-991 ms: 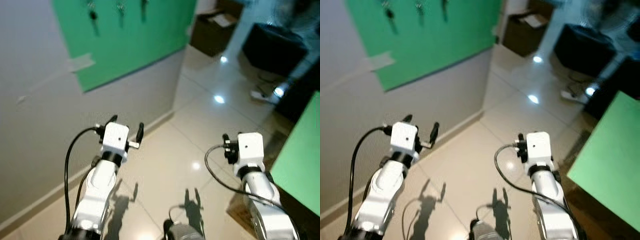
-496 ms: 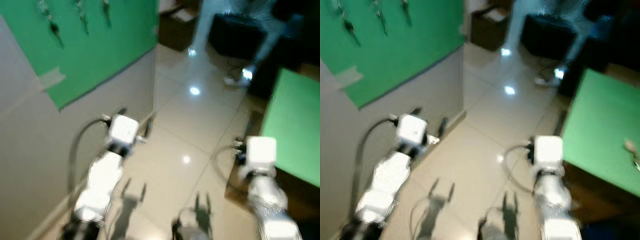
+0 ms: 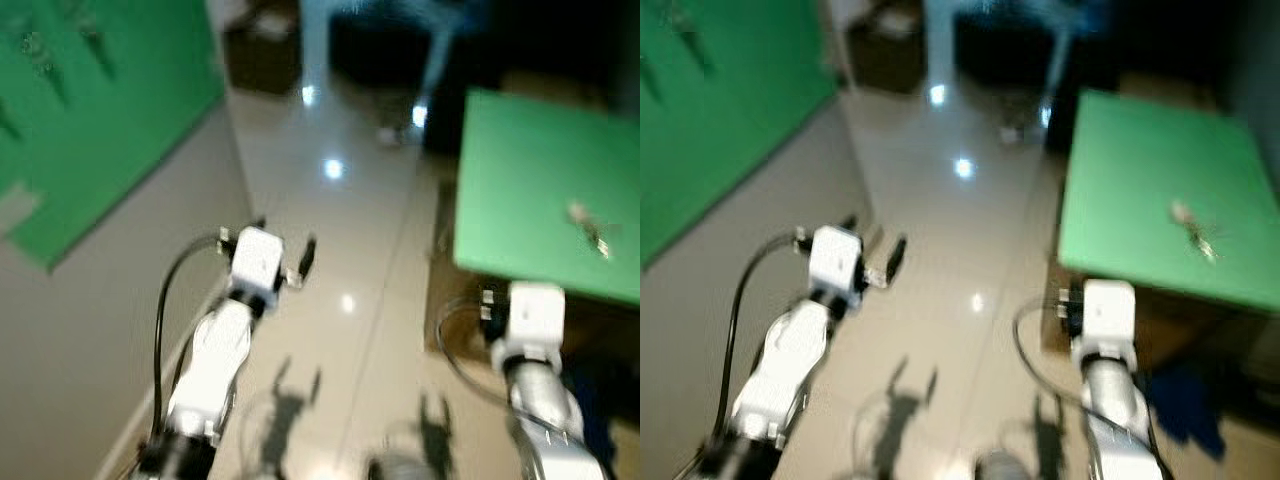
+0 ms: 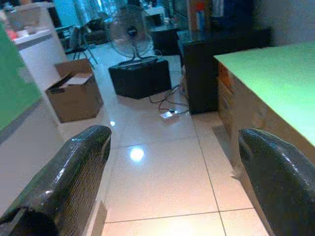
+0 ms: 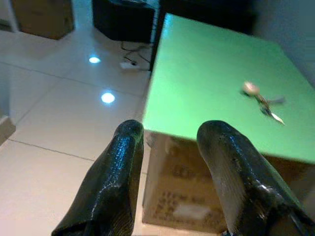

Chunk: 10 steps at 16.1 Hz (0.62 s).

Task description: Hang keys on a hook

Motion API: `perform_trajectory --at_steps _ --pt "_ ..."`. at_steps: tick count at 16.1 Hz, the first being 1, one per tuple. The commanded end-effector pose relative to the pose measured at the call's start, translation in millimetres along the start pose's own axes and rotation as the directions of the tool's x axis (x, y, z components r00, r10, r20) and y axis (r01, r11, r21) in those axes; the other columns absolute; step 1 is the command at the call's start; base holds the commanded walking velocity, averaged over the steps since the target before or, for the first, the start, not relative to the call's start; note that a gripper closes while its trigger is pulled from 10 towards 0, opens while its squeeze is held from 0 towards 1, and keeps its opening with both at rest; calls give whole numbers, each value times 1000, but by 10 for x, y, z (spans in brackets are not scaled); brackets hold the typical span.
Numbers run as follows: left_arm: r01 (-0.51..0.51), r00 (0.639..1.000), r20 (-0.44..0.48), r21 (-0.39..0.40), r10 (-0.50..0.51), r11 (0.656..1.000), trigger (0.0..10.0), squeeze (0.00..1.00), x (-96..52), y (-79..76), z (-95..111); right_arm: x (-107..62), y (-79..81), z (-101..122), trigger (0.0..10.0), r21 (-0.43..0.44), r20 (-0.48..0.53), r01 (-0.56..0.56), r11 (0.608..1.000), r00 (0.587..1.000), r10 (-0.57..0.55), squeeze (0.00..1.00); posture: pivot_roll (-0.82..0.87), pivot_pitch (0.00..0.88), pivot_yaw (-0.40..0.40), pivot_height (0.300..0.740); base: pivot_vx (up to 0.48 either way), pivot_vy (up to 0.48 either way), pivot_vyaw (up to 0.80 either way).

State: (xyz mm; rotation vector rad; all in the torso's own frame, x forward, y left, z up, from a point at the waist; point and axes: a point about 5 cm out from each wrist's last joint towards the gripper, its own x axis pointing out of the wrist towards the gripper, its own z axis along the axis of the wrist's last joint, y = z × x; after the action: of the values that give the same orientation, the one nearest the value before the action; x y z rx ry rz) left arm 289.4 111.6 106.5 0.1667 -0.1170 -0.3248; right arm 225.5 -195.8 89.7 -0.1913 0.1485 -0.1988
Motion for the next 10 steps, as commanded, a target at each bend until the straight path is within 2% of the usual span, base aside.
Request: perform_trajectory --at_steps 1,2,5,6,10 --pt "15 1000 -1 -15 -15 1000 10000 0 -24 -30 -23 16 -19 27 10000 -33 6 -10 999 1000 10 0 -225 94 64 740 0 0 -800" --pt "10 1000 -15 -18 -11 1000 10000 0 -87 -18 -82 37 -5 82 10000 -67 29 -39 997 999 41 0 -225 93 48 740 0 0 -800" --pt "-16 1000 -8 -19 16 1000 10000 0 -115 5 -75 67 4 131 10000 -73 43 -65 995 997 69 0 -213 93 17 740 0 0 -800" --pt "-21 1000 0 -17 21 1000 10000 0 -142 -11 -51 110 50 159 10000 -82 55 -103 991 993 108 0 -199 93 -5 740 0 0 -800" --pt "-17 1000 11 -15 17 1000 10000 0 -183 -17 -34 152 178 234 10000 -120 104 -171 978 978 183 0 -186 93 -10 740 0 0 -800"
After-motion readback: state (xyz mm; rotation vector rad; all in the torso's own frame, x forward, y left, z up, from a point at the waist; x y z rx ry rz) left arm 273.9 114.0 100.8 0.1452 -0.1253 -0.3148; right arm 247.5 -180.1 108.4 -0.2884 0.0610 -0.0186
